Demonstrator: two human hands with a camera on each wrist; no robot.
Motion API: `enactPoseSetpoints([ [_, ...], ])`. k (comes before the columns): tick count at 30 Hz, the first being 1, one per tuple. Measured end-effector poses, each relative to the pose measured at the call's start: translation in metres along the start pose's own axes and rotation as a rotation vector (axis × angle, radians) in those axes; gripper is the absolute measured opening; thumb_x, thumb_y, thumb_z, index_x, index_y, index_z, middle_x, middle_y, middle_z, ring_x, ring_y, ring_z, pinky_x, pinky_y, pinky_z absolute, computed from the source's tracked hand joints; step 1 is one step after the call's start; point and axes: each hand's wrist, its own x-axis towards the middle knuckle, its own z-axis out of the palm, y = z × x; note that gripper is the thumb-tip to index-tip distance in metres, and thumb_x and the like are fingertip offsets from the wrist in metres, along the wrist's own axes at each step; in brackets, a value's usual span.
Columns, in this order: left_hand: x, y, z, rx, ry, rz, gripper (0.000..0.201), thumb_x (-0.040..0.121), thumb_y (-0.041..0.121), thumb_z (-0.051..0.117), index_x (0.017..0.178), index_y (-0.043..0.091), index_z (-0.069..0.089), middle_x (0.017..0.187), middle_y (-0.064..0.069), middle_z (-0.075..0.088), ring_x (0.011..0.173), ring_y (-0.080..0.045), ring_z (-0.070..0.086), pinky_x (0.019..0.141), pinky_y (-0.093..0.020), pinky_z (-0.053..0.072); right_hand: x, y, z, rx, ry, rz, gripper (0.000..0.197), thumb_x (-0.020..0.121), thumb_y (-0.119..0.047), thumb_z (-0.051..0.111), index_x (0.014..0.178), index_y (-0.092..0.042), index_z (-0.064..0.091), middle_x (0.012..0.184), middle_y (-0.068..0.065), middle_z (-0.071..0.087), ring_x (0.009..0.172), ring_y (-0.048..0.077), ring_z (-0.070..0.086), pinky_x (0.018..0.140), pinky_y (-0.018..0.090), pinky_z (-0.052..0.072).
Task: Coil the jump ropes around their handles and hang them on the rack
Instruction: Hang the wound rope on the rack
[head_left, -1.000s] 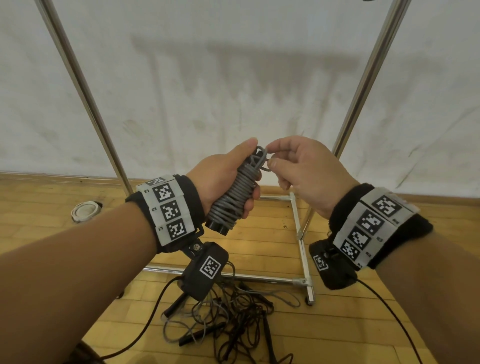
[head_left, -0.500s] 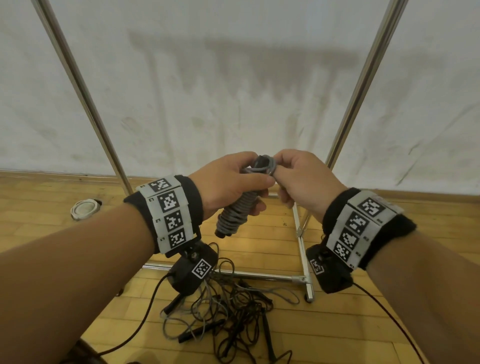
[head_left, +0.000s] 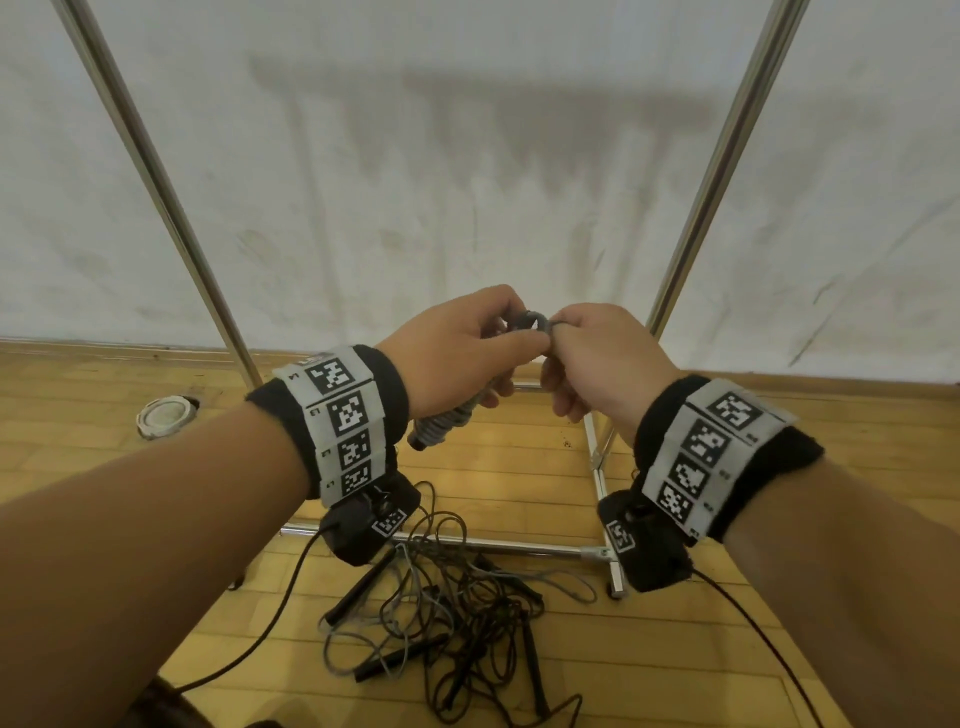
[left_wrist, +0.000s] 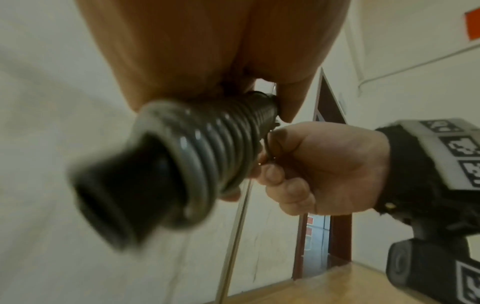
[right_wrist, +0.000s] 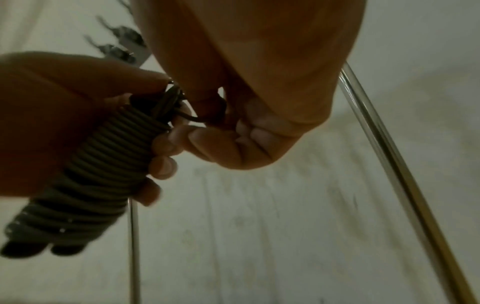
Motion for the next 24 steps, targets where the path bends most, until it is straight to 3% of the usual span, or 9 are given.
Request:
enactPoseSetpoints([
  [3,-0.001,-0.003,-0.004,0.232,-0.032,0.02,0.015,0.093,0.035,0.075,0.092,0.027,0.061,0.081,0.003,0.078,0.076,-0.017,0.078,0.073,-0.05,0.066,0.0,0.003,0.0,-0.318,-0.001,-0.091,0.022,0.099,-0.025,0.048,0.09,-0.023,0.068,0.072,0.001,0.072,0.051,0.017,0.068,0.055,0.037,0.06],
  [6,-0.003,-0.004,-0.001,0.372,-0.062,0.043,0.018,0.088,0.03,0.073,0.085,0.034,0.056,0.072,0.019,0.074,0.064,-0.001,0.07,0.062,-0.036,0.06,0.002,0.006,0.005,-0.542,-0.004,-0.176,0.026,0.098,-0.026,0.046,0.082,-0.027,0.066,0.075,-0.002,0.066,0.064,0.019,0.067,0.06,0.038,0.057],
  [8,-0.004,-0.002,0.003,0.445,-0.033,0.061,0.022,0.086,0.033,0.071,0.079,0.037,0.051,0.066,0.013,0.067,0.057,0.002,0.061,0.053,-0.023,0.044,0.005,0.007,0.006,-0.653,-0.005,-0.237,0.027,0.099,-0.024,0.046,0.08,-0.027,0.065,0.073,-0.003,0.061,0.067,0.016,0.059,0.058,0.033,0.048],
  [12,-0.01,0.001,0.002,0.624,0.043,0.133,0.033,0.09,0.066,0.055,0.076,0.037,0.046,0.065,0.012,0.056,0.057,-0.005,0.053,0.051,-0.022,0.032,0.008,0.01,-0.001,-0.854,-0.026,-0.311,0.024,0.1,-0.024,0.043,0.086,-0.024,0.062,0.071,-0.005,0.057,0.065,0.011,0.052,0.06,0.034,0.048],
  [15,-0.016,-0.002,-0.002,0.644,0.07,0.154,0.046,0.088,0.081,0.038,0.078,0.038,0.048,0.061,0.012,0.056,0.064,0.008,0.057,0.049,-0.019,0.031,0.007,0.012,-0.011,-0.989,-0.017,-0.33,0.021,0.1,-0.026,0.04,0.089,-0.027,0.058,0.07,-0.008,0.055,0.063,0.01,0.05,0.062,0.037,0.052],
  [16,-0.018,-0.003,-0.003,0.639,0.077,0.159,0.044,0.089,0.08,0.038,0.08,0.038,0.048,0.062,0.013,0.056,0.067,0.012,0.056,0.047,-0.017,0.031,0.008,0.011,-0.013,-0.998,-0.005,-0.333,0.022,0.101,-0.028,0.038,0.087,-0.029,0.056,0.069,-0.007,0.055,0.063,0.011,0.051,0.061,0.037,0.052],
  [18,-0.018,-0.004,-0.004,0.643,0.104,0.169,0.037,0.093,0.073,0.045,0.083,0.038,0.047,0.065,0.015,0.056,0.063,0.004,0.058,0.046,-0.014,0.031,0.008,0.007,-0.016,-1.01,0.029,-0.351,0.024,0.101,-0.029,0.035,0.084,-0.029,0.052,0.068,-0.005,0.055,0.062,0.013,0.052,0.057,0.035,0.048],
  [21,-0.015,-0.004,-0.008,0.686,0.116,0.162,0.028,0.095,0.065,0.058,0.092,0.038,0.05,0.071,0.016,0.058,0.063,-0.001,0.055,0.053,-0.022,0.036,0.004,-0.004,-0.016,-1.018,0.046,-0.399,0.024,0.1,-0.027,0.037,0.083,-0.026,0.052,0.07,-0.003,0.055,0.063,0.016,0.054,0.057,0.035,0.048],
  [24,-0.013,-0.006,-0.007,0.709,-0.008,0.07,0.03,0.088,0.066,0.068,0.088,0.039,0.054,0.075,0.015,0.061,0.068,0.0,0.057,0.057,-0.025,0.039,-0.005,-0.016,-0.008,-0.991,-0.007,-0.452,0.024,0.1,-0.026,0.039,0.083,-0.026,0.056,0.07,-0.004,0.055,0.063,0.015,0.054,0.06,0.036,0.05],
])
